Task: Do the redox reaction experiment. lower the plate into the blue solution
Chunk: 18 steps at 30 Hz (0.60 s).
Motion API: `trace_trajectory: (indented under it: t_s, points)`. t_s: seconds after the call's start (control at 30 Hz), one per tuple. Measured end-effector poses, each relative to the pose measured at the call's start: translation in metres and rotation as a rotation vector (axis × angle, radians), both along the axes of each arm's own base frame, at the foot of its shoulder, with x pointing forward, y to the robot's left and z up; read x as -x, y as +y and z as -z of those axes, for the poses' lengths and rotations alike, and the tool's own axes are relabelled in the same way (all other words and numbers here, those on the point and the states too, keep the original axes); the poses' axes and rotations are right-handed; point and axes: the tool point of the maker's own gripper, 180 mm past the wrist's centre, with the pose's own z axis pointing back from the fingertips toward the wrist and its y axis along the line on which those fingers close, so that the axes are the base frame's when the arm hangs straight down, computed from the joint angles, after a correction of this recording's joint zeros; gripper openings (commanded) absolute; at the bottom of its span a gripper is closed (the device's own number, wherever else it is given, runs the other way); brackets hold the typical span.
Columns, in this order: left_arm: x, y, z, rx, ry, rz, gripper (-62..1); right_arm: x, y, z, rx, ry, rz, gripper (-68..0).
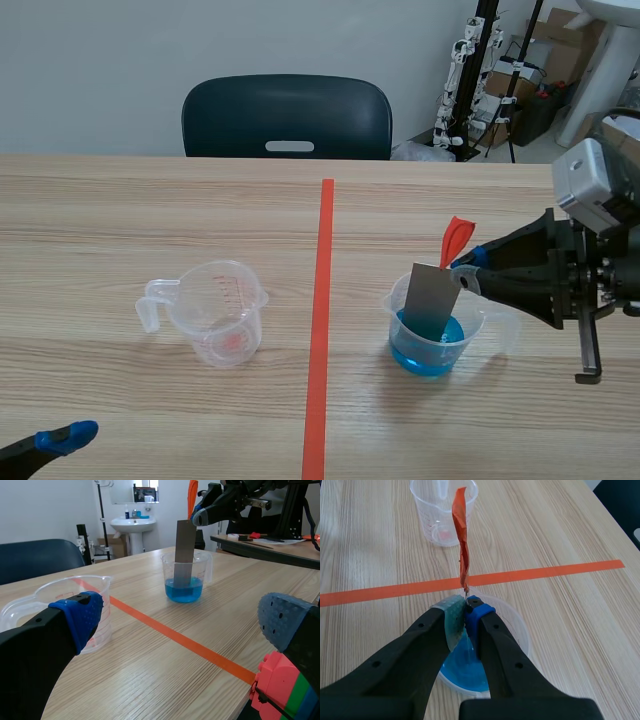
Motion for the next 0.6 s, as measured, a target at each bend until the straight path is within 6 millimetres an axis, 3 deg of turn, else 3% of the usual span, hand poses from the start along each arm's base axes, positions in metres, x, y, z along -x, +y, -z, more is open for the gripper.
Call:
trace_trajectory:
  t_s: [0.37, 0.6]
  points:
    - [0.000, 0.000, 0.000, 0.000, 0.000, 0.000, 1.4, 0.004, 0.002, -0.004, -0.039, -0.030, -0.014, -66.7]
    - [0.000, 0.000, 0.000, 0.000, 0.000, 0.000, 1.4, -0.001, -0.011, -0.001, -0.047, -0.028, 0.020, -66.7]
